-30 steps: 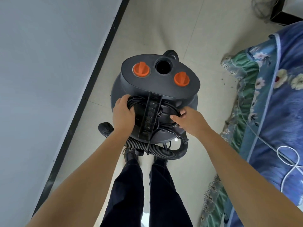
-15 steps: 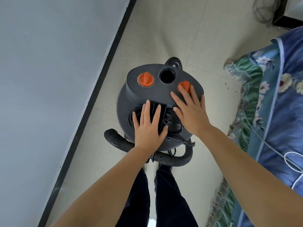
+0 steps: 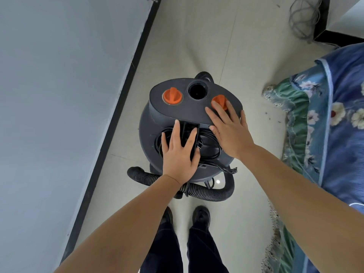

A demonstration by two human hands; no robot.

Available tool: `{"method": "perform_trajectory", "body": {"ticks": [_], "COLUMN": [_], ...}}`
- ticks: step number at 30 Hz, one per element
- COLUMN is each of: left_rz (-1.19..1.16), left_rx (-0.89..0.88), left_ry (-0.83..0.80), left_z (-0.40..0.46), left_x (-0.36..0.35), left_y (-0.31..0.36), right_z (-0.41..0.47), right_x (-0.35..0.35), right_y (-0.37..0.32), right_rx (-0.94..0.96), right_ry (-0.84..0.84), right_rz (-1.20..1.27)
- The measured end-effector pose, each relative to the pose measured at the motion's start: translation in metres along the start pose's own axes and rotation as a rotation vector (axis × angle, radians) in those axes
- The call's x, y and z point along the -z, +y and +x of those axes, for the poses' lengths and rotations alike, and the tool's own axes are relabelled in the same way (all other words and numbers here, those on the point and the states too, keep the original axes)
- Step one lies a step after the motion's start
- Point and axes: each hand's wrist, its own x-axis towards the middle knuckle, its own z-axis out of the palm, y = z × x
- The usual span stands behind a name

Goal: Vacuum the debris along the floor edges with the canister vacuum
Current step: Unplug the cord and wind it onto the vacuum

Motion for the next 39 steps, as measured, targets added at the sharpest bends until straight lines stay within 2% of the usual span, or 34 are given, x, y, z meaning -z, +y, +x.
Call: {"method": "perform_trajectory", "body": {"ticks": [9, 22, 39], "left_rz": [0.015, 0.02, -0.065], "left_rx": [-0.115, -0.287, -0.529], "left_ry": [-0.026, -0.047, -0.168], "left_z": [0.127, 0.306, 0.56], "left_x": [-0.007, -0.027, -0.073], "left_y": [-0.001, 0.023, 0.108], "right_z": [0.094, 0.209, 0.333], "right_x": [0.039, 0.086, 0.162], "right_y": [0.057, 0.158, 0.33], "right_rx": [-0.116, -0.239, -0.534], "right_ry": [-0.031, 0.035, 0.069], "right_rz": [0.059, 0.14, 0.22]}}
